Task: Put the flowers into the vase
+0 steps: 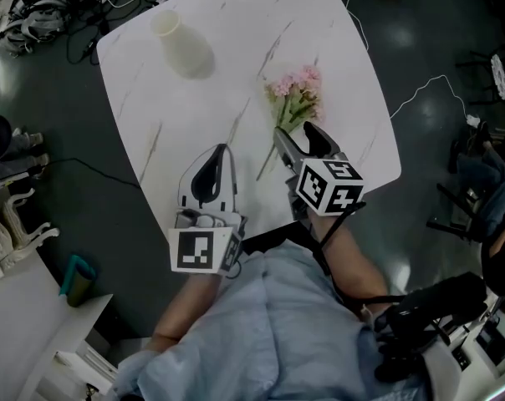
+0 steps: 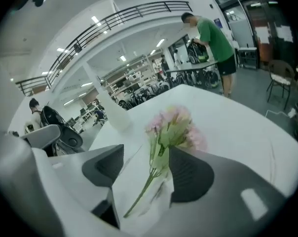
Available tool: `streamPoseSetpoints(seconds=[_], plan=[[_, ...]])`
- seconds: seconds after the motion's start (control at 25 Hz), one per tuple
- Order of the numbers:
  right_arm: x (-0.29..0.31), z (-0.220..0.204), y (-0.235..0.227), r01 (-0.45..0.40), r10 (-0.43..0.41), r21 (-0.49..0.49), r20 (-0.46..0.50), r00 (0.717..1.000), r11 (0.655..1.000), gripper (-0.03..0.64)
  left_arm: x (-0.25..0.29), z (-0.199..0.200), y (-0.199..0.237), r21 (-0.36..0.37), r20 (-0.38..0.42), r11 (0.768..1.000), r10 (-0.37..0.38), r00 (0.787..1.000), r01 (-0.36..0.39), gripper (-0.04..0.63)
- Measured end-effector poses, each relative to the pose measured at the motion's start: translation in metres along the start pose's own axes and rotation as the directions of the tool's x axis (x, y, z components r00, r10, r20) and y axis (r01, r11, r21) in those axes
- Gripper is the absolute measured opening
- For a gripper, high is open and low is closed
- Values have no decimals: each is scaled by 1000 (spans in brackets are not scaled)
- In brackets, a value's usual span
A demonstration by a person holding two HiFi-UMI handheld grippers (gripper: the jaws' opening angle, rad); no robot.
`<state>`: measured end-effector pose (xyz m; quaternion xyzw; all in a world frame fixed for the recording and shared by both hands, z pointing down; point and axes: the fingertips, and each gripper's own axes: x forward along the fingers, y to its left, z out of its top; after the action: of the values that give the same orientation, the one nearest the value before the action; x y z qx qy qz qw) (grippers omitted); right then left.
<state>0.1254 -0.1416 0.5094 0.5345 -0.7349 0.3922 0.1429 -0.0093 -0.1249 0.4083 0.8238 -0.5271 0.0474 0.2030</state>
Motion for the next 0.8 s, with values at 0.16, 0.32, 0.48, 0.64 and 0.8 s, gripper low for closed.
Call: streamPoseSetpoints(seconds=[0.16,0.32,0.48,0.64,0.8], plan=[[20,-18,-5,18,-13,58,-69,998,998,252,-6,-6,10,-18,-2,1000,16,1000,-16,6],[36,-23,-18,71,-63,75,-103,993,995,239,-9,-8,19,-39,-4,999,33,999,-34,5],[49,-25,-33,155,-151,28,-123,981,988,144,-9,-9,31,-57,-5,998,41,999,-42,5],[61,-28,-42,162,-157,20,-146,977,987,143,-6,-11,42,-76,-6,996,52,999,-52,6],[71,-28,-42,122,-119,16,-151,981,992,75,-6,-14,47,-89,-3,994,59,998,-59,5]])
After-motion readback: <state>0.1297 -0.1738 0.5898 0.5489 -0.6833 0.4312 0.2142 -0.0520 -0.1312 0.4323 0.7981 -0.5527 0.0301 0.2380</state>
